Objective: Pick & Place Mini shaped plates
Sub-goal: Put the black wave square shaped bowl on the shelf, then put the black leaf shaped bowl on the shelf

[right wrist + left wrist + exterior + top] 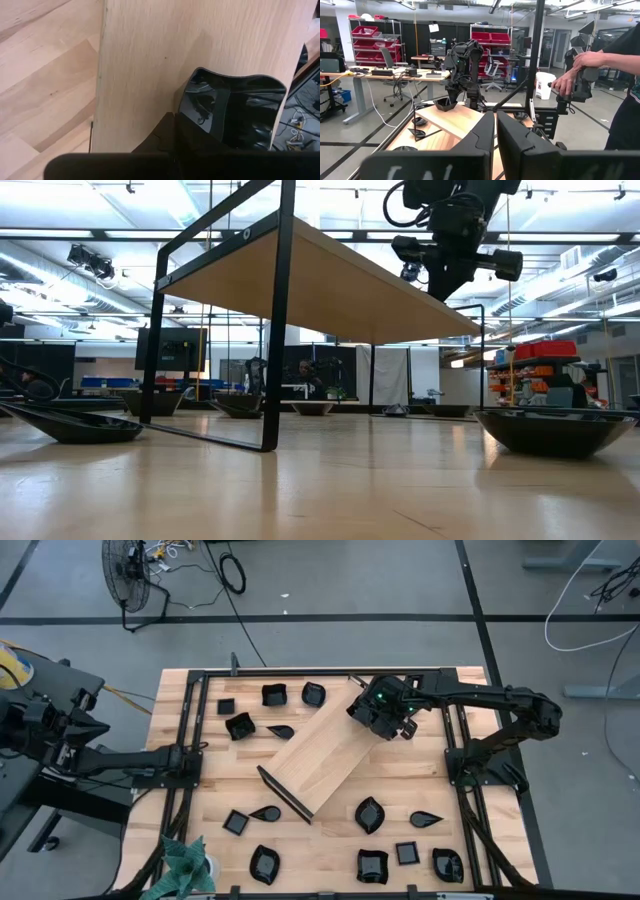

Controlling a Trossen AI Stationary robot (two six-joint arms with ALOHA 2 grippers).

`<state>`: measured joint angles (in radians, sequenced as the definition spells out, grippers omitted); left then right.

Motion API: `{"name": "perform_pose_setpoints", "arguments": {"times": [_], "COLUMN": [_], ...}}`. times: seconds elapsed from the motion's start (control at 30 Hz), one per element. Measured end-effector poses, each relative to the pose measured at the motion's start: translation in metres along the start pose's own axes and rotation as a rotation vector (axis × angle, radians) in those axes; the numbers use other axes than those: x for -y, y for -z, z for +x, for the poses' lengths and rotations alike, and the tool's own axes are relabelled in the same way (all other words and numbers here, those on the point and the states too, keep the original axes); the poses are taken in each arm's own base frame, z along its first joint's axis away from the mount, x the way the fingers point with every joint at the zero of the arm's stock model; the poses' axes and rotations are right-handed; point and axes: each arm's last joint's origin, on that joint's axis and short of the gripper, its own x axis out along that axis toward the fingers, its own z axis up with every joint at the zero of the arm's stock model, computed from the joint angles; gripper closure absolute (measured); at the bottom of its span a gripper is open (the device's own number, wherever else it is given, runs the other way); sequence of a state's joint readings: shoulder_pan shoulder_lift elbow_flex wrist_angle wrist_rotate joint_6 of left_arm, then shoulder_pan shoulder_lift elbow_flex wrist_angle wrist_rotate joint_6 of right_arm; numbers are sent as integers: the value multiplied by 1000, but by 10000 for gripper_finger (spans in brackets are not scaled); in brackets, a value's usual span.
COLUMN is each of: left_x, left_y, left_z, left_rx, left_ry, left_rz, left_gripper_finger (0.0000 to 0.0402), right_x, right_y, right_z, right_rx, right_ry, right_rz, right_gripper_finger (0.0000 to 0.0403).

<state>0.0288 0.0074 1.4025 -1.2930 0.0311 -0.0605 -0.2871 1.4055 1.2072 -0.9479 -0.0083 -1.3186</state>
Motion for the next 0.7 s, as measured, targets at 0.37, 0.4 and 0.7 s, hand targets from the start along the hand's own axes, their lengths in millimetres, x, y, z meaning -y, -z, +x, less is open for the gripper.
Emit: {"name": "perform_pose_setpoints", "arguments": {"times": [0.37, 0.4, 0.7], "left_x": [0, 0, 0], "left_y": [0, 0, 0], "left_z": [0, 0, 0], "left_rx": [0, 0, 0], "left_ry": [0, 0, 0], "left_rz": [0, 0, 0], "left_gripper_finger": [376, 376, 376], "right_x": [1, 1, 2], "right_y": [1, 1, 1], "right_z": [0, 0, 0], "right_rx": [-50, -49, -48], "right_ry": [18, 20, 25], "right_rz": [-1, -1, -1], "right_gripper_finger": [375, 372, 329]}}
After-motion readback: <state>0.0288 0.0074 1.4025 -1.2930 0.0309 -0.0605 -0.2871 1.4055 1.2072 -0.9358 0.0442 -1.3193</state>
